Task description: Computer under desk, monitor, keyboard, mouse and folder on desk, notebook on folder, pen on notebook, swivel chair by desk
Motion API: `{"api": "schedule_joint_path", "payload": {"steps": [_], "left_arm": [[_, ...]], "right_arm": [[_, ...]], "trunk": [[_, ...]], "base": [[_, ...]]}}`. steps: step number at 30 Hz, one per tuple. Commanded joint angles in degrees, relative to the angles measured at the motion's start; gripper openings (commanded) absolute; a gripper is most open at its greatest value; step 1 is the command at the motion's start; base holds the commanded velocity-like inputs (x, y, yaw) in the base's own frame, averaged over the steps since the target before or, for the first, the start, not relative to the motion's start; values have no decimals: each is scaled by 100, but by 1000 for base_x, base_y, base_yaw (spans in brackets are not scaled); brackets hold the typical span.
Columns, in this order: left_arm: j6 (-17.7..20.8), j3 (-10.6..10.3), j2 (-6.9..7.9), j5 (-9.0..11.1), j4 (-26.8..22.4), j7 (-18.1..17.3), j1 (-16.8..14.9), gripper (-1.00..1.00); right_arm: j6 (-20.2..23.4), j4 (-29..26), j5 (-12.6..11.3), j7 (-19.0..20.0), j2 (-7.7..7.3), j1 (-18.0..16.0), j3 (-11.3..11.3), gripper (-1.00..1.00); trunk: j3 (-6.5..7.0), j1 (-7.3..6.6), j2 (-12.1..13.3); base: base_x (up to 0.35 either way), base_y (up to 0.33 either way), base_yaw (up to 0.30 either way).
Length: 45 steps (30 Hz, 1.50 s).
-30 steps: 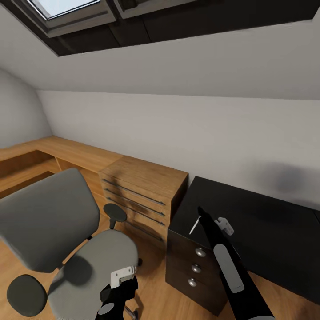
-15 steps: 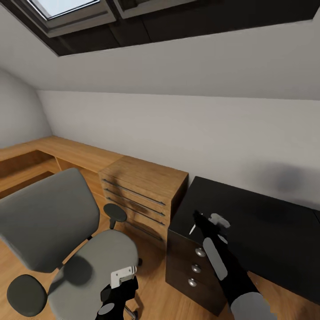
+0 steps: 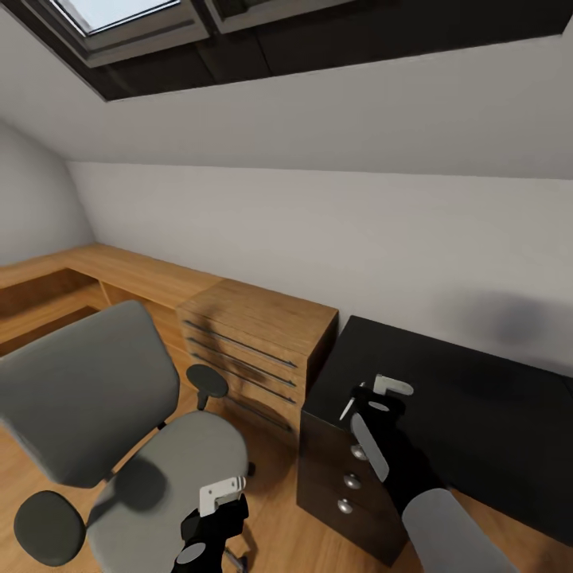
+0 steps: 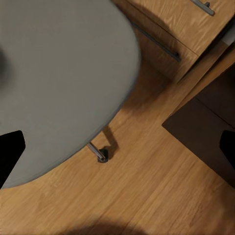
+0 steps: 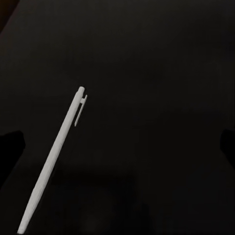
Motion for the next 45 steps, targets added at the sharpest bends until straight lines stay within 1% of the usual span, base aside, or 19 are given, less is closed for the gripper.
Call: {"api": "schedule_joint_path", "payload": {"steps": [1, 5, 10, 22, 24, 25, 27, 30, 36, 45], "left_arm": [[22, -16, 6, 22, -11, 42, -7, 100], [16, -24, 6, 22, -25, 42, -7, 100], [16, -27, 6, 22, -28, 42, -7, 100], [16, -53, 0, 22, -44, 42, -8, 100], [16, -120, -2, 22, -64, 44, -7, 100], [16, -214, 2, 22, -165, 47, -7, 100], [19, -275, 5, 22, -279, 49, -7, 100], [22, -307, 7, 24, -349, 50, -7, 100], [24, -338, 10, 46, -415, 51, -7, 100], [24, -339, 13, 42, -407, 51, -8, 100]], "right_arm": [[25, -6, -35, -28, -18, 28, 11, 100], [25, -4, -27, -21, -46, 35, 0, 100], [25, 2, -14, -22, -47, 35, -1, 100], [24, 14, -2, -17, -56, 35, -1, 100], [24, 18, 3, -15, -60, 39, 3, 100], [24, 20, 5, -14, -63, 41, 6, 100], [24, 20, 6, -14, -73, 42, 7, 100], [24, 21, 7, -14, -91, 43, 7, 100], [24, 21, 4, -14, -130, 43, 13, 100], [24, 21, -8, -17, -125, 78, 17, 100]], "trunk": [[-8, 0, -4], [-24, 0, -4], [-53, 0, -4], [-64, 0, -4], [-64, 0, -4], [-64, 0, -4], [-64, 0, -4], [-64, 0, -4], [-172, 132, -245], [-333, 330, -606]], "base": [[0, 0, 233], [0, 0, 225], [0, 0, 176], [0, 0, 25], [0, 0, 1], [0, 0, 0], [0, 0, 0], [0, 0, 0], [0, 0, 0], [0, 0, 0]]}}
